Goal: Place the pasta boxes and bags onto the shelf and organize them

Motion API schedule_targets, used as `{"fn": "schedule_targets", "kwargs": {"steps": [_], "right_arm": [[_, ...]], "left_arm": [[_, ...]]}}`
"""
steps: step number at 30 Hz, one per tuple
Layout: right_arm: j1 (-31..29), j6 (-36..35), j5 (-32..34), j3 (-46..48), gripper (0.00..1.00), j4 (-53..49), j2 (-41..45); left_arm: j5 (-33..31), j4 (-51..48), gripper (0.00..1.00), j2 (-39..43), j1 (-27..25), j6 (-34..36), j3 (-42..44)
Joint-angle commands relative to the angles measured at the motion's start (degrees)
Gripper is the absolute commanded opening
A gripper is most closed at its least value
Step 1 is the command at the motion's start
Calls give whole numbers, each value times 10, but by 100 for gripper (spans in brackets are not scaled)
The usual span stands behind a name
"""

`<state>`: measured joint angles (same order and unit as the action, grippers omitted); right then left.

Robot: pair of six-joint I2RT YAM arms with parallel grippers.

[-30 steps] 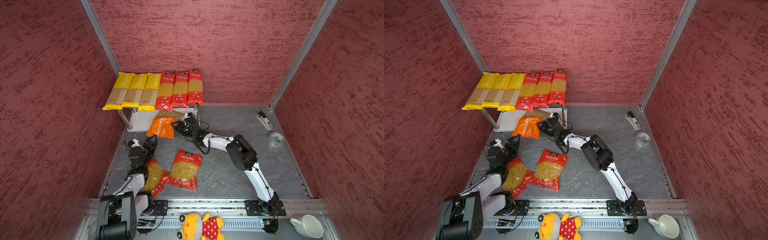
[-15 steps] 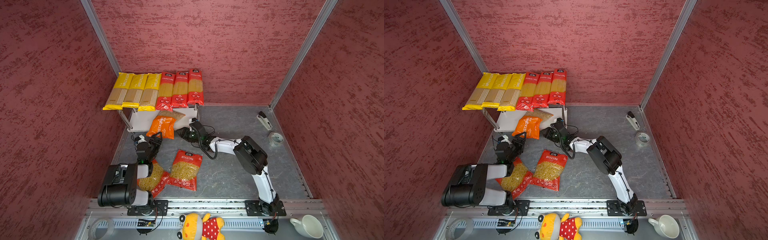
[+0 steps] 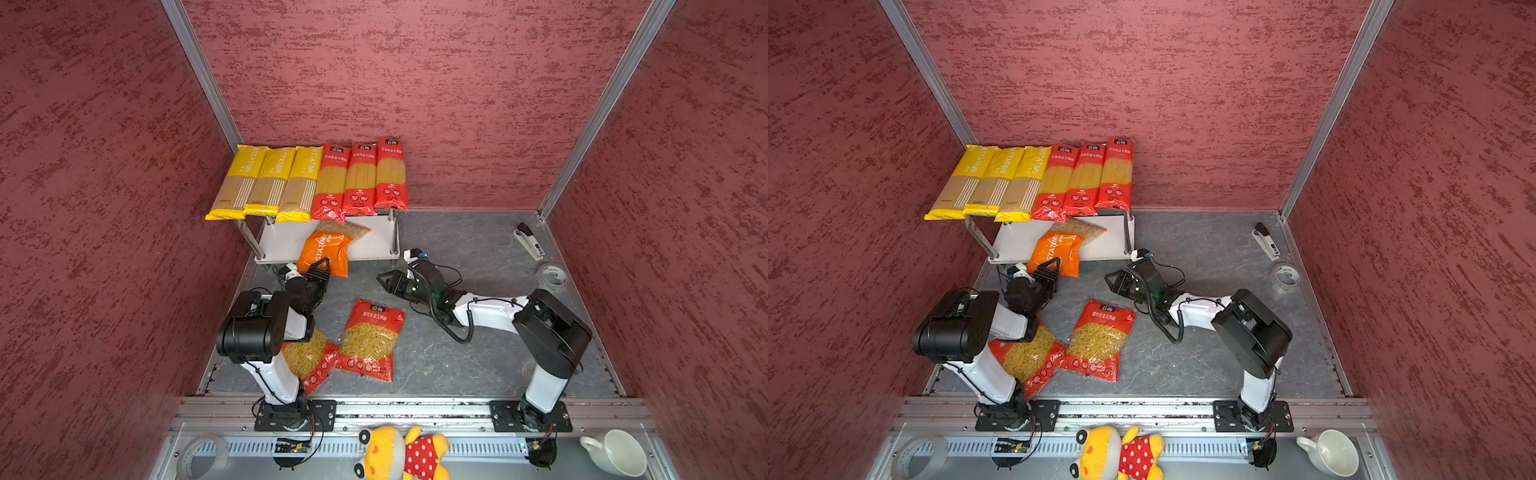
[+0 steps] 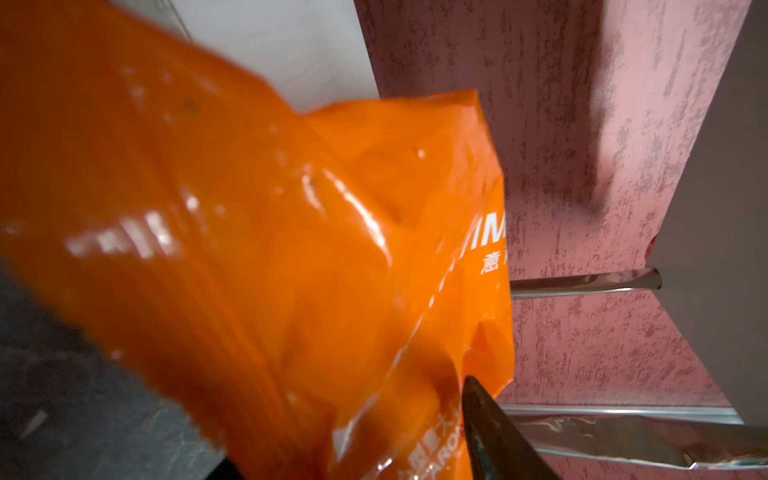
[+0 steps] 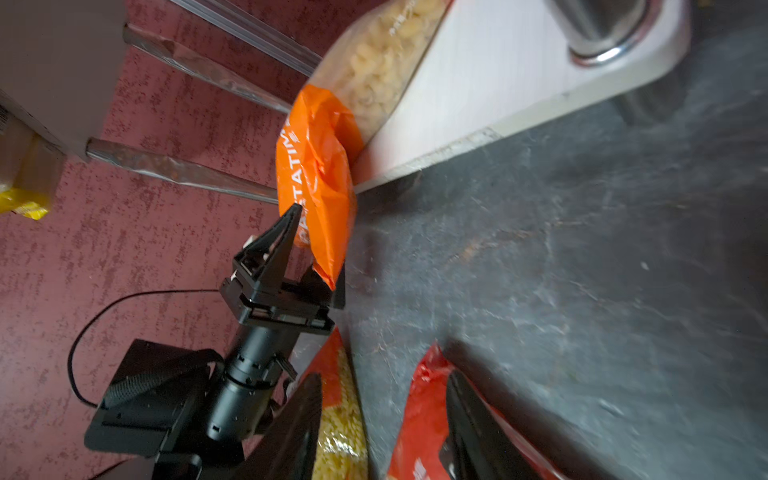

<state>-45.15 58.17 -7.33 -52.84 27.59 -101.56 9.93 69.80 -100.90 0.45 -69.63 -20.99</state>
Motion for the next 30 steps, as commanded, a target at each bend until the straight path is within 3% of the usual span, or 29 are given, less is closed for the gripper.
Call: {"fn": "schedule_targets", "kwargs": {"steps": [1, 5, 10, 22, 30], "right_arm": [[3, 0, 30, 21, 50, 10, 19], [2, 15, 23, 24, 50, 16, 11], [2, 20, 12, 9, 50, 14, -1], [3, 21, 11, 18, 51, 9, 7], [3, 25, 8, 21, 51, 9, 11]], "left_arm": [[1, 67, 42, -14, 3, -11, -12], [7, 66, 20, -13, 12, -13, -19], [15, 39, 7, 11, 21, 5, -35], [-2, -127, 0, 100, 86, 142, -88], [-95, -99, 0, 116, 124, 177, -46]]}}
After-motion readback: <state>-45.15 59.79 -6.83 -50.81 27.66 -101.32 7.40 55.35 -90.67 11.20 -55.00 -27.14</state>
